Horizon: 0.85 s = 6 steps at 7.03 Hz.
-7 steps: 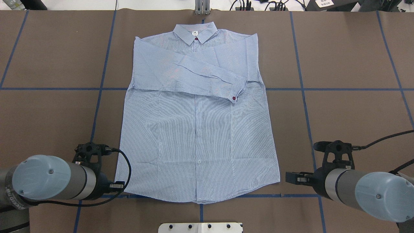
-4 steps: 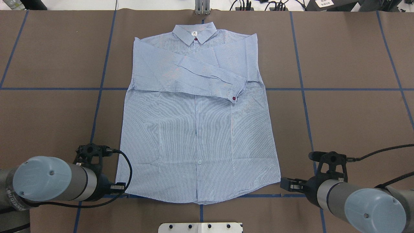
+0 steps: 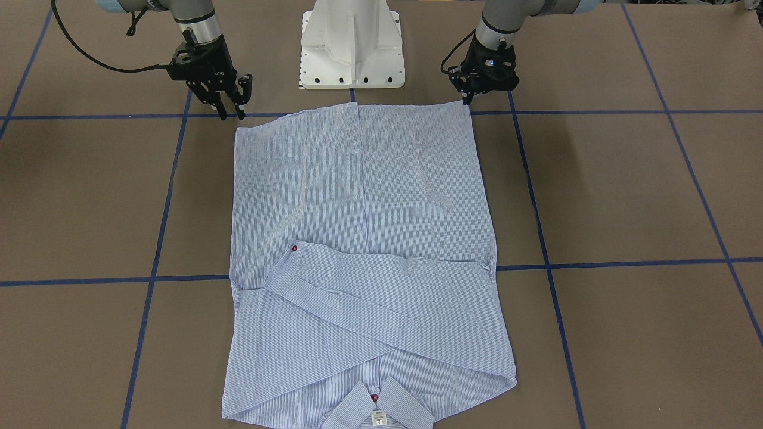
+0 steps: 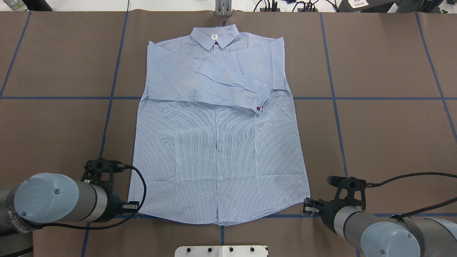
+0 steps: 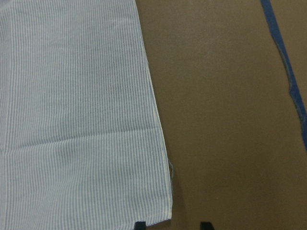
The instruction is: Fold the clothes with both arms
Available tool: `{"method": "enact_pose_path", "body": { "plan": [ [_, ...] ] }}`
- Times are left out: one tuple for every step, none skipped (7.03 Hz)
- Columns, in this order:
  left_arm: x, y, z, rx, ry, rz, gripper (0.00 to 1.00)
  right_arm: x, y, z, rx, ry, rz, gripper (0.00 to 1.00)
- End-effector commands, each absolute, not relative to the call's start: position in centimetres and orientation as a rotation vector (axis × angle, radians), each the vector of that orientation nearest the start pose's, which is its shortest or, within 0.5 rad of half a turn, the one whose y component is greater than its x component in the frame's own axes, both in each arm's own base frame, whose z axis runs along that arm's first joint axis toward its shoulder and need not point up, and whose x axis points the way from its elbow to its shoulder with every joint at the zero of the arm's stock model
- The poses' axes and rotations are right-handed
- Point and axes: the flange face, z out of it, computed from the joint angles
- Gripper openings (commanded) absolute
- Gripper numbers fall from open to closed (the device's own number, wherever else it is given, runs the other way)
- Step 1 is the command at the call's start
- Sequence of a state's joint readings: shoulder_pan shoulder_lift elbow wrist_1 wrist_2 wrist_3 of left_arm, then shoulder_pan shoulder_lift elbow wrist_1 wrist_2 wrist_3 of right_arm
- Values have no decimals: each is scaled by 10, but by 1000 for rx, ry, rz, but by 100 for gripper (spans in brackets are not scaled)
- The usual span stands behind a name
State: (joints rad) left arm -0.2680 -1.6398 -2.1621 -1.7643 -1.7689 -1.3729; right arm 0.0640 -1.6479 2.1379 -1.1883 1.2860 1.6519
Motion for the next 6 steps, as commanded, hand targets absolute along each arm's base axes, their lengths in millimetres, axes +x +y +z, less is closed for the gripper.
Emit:
{"method": "enact_pose_path", "body": {
  "plan": [
    [431,-236,335,15,871,20,0,-445,-189,394,294,-862,265,39],
    [431,-236,335,16,871,19,0,-450,-182,398,309,-855,256,39],
    [431,-237,335,16,870,18,0,-456,-182,397,320,-857,257,39],
    [431,-236,335,16,871,18,0,-458,-179,403,324,-846,251,39],
    [431,-236,334,16,873,19,0,-460,-177,403,336,-846,251,37],
    [431,-236,334,16,873,19,0,-460,-177,403,339,-843,249,34]
  ]
}}
